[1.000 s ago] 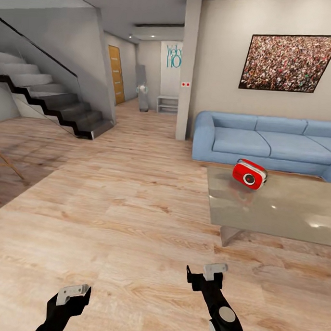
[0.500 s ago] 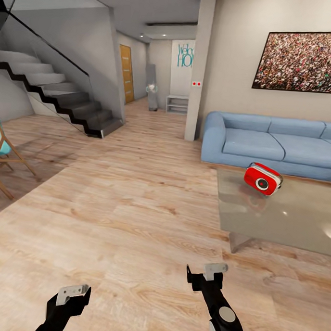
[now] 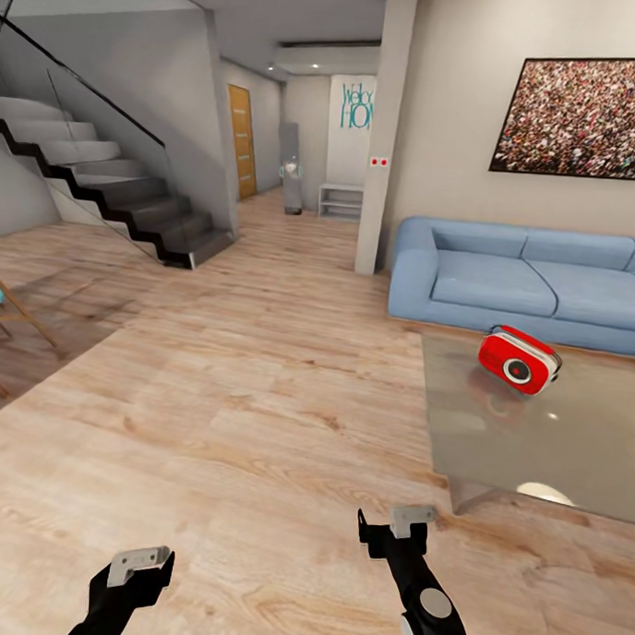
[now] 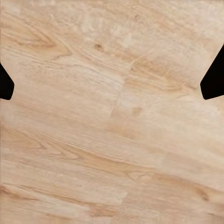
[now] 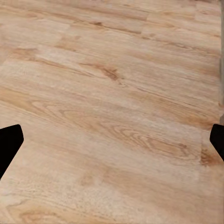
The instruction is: Turn on the radio receiver that's on the table in the living room.
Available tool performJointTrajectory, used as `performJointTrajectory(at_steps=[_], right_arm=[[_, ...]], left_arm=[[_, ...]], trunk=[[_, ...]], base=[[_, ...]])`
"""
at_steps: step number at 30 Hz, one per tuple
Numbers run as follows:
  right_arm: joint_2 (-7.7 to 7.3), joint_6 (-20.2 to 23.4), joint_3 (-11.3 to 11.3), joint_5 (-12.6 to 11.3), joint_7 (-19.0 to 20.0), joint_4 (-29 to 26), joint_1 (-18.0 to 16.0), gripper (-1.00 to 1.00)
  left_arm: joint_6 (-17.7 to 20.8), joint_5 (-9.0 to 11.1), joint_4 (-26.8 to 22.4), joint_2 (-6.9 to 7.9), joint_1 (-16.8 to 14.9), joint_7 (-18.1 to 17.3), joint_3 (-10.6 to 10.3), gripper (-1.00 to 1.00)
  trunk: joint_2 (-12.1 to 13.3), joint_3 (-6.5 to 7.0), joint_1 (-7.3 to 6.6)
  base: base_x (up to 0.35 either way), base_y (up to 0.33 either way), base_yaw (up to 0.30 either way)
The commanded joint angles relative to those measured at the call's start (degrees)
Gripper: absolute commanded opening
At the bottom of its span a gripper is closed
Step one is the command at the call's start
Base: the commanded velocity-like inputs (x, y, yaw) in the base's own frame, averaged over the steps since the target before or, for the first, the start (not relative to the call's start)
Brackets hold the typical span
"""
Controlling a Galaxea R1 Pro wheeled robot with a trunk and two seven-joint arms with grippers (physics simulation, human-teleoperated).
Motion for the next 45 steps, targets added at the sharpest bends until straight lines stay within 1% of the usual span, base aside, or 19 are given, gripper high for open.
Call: performJointTrajectory(at_steps=[1, 33, 45], right_arm=[[0.0, 0.0, 0.0, 0.0, 0.0, 0.0, 0.0, 1.0], [0.0, 0.0, 0.0, 0.1, 0.0, 0.0, 0.0, 1.0], [0.0, 0.0, 0.0, 0.0, 0.0, 0.0, 0.0, 1.0]], left_arm=[[0.0, 0.0, 0.0, 0.0, 0.0, 0.0, 0.0, 1.0], [0.0, 0.0, 0.0, 0.0, 0.0, 0.0, 0.0, 1.0], [0.0, 0.0, -0.1, 0.0, 0.0, 0.0, 0.0, 1.0]], trunk=[[0.0, 0.0, 0.0], [0.0, 0.0, 0.0], [0.0, 0.0, 0.0]], base=[[0.332, 0.0, 0.0], [0.332, 0.001, 0.0], [0.331, 0.089, 0.0]])
